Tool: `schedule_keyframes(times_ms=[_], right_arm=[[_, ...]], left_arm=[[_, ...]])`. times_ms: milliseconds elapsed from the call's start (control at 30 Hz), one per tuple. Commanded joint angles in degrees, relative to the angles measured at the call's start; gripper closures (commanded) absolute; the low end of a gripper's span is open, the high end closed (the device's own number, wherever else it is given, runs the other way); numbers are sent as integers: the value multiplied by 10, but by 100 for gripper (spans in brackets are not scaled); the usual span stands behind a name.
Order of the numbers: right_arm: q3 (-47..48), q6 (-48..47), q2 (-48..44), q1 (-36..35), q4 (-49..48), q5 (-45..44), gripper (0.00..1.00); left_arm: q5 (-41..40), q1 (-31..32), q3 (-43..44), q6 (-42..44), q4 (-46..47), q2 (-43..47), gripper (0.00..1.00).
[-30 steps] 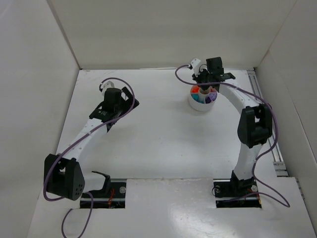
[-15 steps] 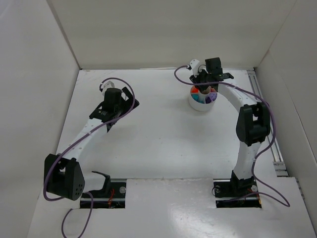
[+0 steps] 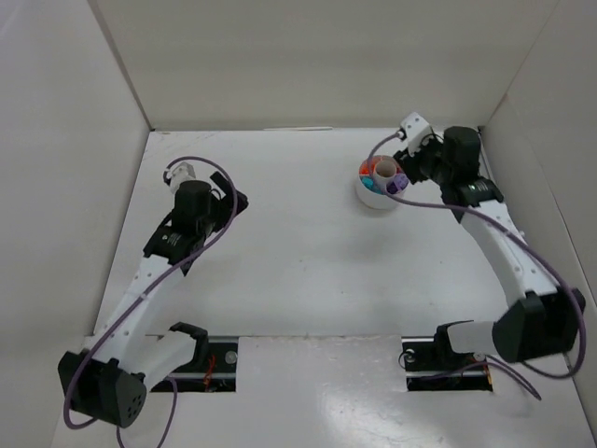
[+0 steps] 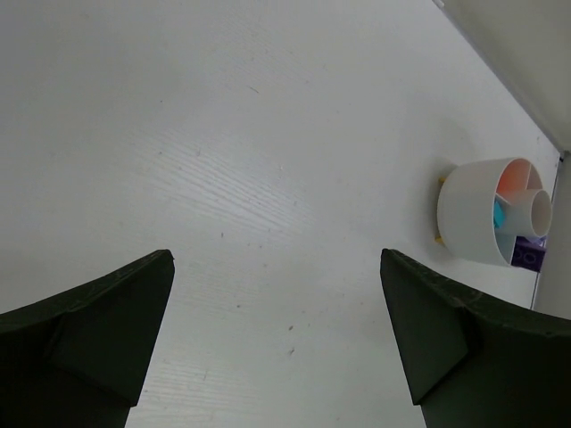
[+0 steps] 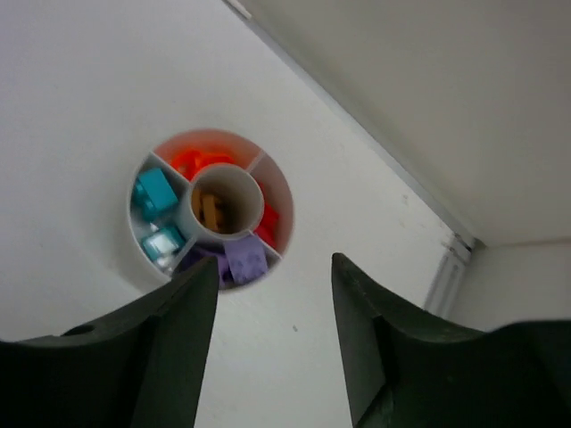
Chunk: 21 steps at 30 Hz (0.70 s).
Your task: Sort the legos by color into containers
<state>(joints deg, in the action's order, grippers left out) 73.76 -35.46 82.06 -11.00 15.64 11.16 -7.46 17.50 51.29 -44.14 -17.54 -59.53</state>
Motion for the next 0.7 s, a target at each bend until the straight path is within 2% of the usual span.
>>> schedule_keyframes(times_ms=[0,67,100,133,367,467,667], right_arm=[[-84,26,-122,35,-47,-49,39],[-154,31,-227,48,-42,-83,24],[-174,31,-260,53,-26,-95,8],[-210,38,-323,59,-18,-108,1],[-304,57,-534,59,40,-189,1],[-310,57,-560,59,67,-195,1],[-291,62,-548,59,102,-195,1]], left_arm=[[-47,-5,-27,-14,-52,72,0],[-58,-5,-38,-22,-71,120,0],[-66,-5,-50,-29,-77,134,0],[-66,-5,-50,-29,-83,147,0],[-60,-5,-81,-34,-110,232,0],[-55,-5,-87,-40,-124,249,0],[-49,-5,-80,-35,-130,255,0]])
